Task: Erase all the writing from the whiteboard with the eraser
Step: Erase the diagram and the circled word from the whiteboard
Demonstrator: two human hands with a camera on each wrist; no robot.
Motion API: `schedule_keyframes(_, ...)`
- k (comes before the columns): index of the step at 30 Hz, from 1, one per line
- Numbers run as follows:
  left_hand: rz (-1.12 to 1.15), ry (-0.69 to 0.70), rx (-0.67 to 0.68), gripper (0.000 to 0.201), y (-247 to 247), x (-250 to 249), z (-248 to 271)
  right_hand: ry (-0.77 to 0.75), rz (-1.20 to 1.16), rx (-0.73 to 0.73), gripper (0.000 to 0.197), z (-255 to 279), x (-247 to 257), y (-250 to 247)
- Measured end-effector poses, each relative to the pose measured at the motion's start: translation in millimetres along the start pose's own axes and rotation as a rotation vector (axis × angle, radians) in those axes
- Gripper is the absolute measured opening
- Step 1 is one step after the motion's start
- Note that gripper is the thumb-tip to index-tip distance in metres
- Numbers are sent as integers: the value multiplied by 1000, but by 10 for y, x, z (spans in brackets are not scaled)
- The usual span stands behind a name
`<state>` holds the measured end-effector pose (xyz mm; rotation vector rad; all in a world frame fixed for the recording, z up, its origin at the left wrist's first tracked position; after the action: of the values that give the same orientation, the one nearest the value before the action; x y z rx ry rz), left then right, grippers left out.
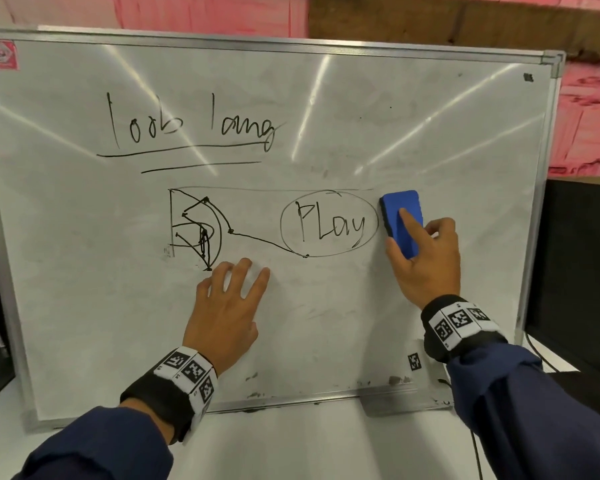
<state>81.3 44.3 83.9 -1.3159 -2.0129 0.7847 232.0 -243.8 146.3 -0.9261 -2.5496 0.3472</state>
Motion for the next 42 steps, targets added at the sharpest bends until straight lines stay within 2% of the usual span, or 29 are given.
schedule_keyframes(6,-7,-12,12,90,17,-7,4,-50,30,95,56,222,-78,15)
schedule_keyframes(11,-14,-21,4,91,44,-38,32,-38,7,51,57,7,6,12)
schedule_keyframes(18,-15,-27,-1,95,73,-51,29,-46,-44,139,58,586,-29,265)
schedule_keyframes(25,-28,-22,7,97,65,-52,37,-36,-48,24,55,23,146,87)
schedule_keyframes(28,-27,-25,4,96,72,-55,47,-28,-43,28,56,-62,189,83)
schedule_keyframes(34,-26,-8,0,97,45,-46,31,-55,-39,182,57,619,65,269)
schedule_keyframes(36,-29,0,0,97,29,-21,15,-49,-18,221,58,683,32,289)
schedule_keyframes(42,-22,-1,4,98,31,15,1,-88,-15,123,55,68,265,146)
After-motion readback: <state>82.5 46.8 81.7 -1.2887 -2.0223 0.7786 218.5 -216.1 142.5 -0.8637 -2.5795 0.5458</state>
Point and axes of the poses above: each hand's wrist, its own z-axis away from the middle knuckle, its own y-axis out of the palm, x = y × z, the point moved 6 cm from there along -z, towards the middle knuckle, and after that the axes turned 8 degrees about -y, right-handed, at the moved point
